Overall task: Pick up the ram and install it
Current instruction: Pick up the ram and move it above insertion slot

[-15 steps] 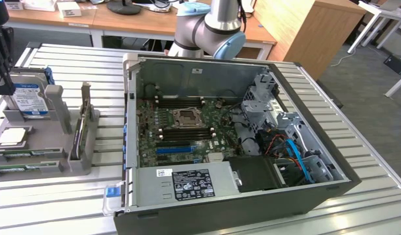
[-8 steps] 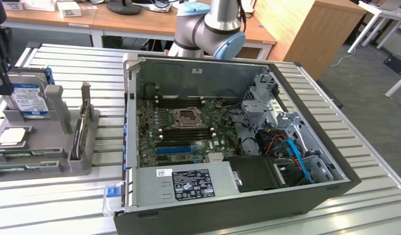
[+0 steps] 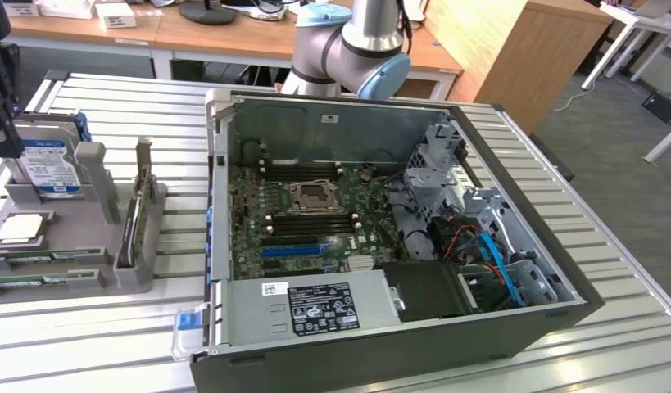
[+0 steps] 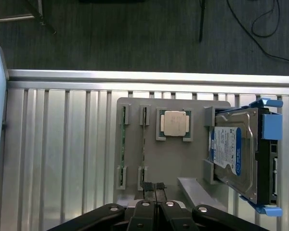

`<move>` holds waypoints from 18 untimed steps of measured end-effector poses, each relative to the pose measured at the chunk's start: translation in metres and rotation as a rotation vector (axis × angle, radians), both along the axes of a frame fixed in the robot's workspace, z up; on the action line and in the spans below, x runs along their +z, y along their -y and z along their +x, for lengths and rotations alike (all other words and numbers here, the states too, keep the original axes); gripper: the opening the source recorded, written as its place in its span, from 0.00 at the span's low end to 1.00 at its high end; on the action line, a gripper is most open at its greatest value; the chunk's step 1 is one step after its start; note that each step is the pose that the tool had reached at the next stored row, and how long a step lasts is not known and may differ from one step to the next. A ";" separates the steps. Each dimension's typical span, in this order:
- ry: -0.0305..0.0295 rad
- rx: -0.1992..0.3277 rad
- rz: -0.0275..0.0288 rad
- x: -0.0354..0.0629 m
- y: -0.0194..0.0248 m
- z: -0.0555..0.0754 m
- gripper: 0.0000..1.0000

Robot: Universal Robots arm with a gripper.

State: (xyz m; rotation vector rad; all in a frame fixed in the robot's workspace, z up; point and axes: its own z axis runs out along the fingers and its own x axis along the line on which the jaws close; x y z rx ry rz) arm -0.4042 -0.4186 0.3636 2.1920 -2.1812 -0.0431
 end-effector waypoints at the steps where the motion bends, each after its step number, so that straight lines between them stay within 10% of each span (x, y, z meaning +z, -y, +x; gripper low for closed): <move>1: 0.0000 0.000 0.0032 0.0000 0.0000 0.000 0.11; 18: 0.0000 0.000 0.0095 0.0000 0.0000 0.000 0.11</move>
